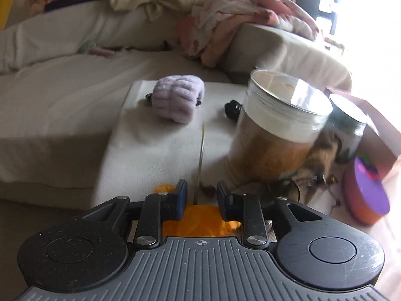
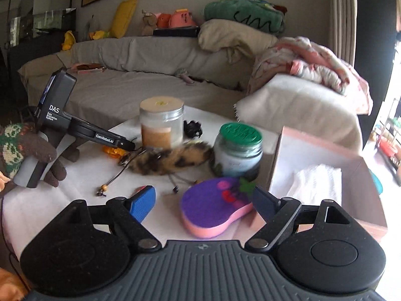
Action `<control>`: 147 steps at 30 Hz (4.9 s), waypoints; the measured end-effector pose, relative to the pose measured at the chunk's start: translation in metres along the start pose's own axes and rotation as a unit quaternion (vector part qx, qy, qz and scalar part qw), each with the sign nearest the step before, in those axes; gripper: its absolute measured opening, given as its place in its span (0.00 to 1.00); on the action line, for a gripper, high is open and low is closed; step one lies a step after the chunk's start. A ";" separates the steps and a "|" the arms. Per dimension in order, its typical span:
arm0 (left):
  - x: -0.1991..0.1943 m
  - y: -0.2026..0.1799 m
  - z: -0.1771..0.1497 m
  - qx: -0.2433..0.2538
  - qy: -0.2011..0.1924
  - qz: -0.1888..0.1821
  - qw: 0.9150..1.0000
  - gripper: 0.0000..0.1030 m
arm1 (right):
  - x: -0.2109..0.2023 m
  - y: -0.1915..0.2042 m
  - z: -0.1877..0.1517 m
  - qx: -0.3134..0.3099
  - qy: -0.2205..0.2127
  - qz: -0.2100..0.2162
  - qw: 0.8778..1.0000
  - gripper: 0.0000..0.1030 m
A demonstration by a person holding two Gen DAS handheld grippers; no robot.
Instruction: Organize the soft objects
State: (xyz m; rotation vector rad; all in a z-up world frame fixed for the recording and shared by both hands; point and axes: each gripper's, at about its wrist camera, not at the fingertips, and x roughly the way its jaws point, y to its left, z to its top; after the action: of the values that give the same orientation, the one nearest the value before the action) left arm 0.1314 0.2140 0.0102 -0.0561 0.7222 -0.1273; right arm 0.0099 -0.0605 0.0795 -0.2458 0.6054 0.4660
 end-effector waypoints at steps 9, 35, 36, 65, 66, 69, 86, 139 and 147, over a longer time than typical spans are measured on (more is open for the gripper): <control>-0.014 -0.007 -0.012 0.023 -0.007 0.018 1.000 0.27 | 0.049 0.026 0.004 0.020 0.048 0.072 0.996 0.59; -0.170 -0.070 -0.027 0.044 -0.096 -0.134 0.985 0.09 | -0.073 -0.041 -0.018 0.035 -0.001 -0.016 0.999 0.19; -0.170 -0.075 -0.023 0.047 -0.096 -0.127 0.986 0.11 | -0.079 -0.050 -0.021 0.045 -0.004 -0.027 0.999 0.19; -0.060 0.007 -0.030 0.103 0.031 -0.095 0.990 0.15 | 0.042 0.017 -0.045 0.045 0.086 0.051 0.994 0.80; -0.060 0.006 -0.033 0.103 0.037 -0.104 0.989 0.15 | 0.042 0.020 -0.046 0.037 0.084 0.048 0.995 0.81; -0.070 0.005 -0.043 0.106 0.040 -0.135 0.984 0.15 | 0.043 0.029 -0.048 0.017 0.079 0.034 0.996 0.85; -0.113 -0.035 -0.074 0.216 0.045 -0.118 0.968 0.24 | 0.043 0.025 -0.049 0.024 0.079 0.039 0.996 0.88; -0.147 -0.062 -0.082 0.140 -0.060 -0.161 0.975 0.21 | -0.034 -0.002 -0.041 0.022 0.043 0.015 0.999 0.18; -0.161 -0.161 0.005 0.188 -0.145 -0.266 0.934 0.21 | -0.101 -0.058 -0.032 0.036 -0.023 -0.062 0.997 0.18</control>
State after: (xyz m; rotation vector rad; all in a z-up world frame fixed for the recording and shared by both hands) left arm -0.0007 0.0762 0.1353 0.0966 0.3622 -0.7594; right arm -0.0508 -0.1576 0.1190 -0.2017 0.5570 0.3290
